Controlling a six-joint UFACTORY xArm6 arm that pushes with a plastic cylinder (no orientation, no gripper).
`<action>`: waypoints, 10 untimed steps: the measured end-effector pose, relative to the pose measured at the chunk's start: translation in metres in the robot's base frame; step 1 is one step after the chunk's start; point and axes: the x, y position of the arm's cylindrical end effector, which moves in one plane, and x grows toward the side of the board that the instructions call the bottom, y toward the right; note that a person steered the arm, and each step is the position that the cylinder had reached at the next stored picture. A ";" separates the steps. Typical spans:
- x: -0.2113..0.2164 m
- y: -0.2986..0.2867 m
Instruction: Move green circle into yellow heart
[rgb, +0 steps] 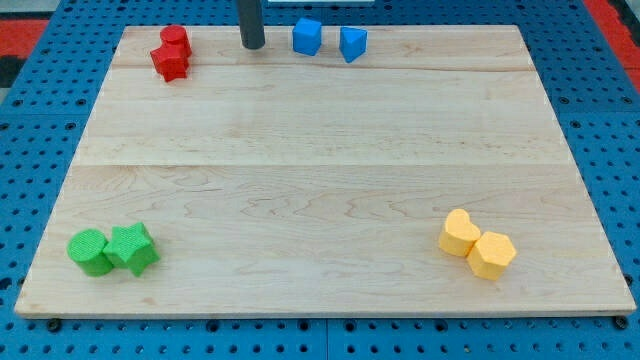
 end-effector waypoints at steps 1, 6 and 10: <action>0.060 0.000; 0.211 -0.123; 0.299 -0.210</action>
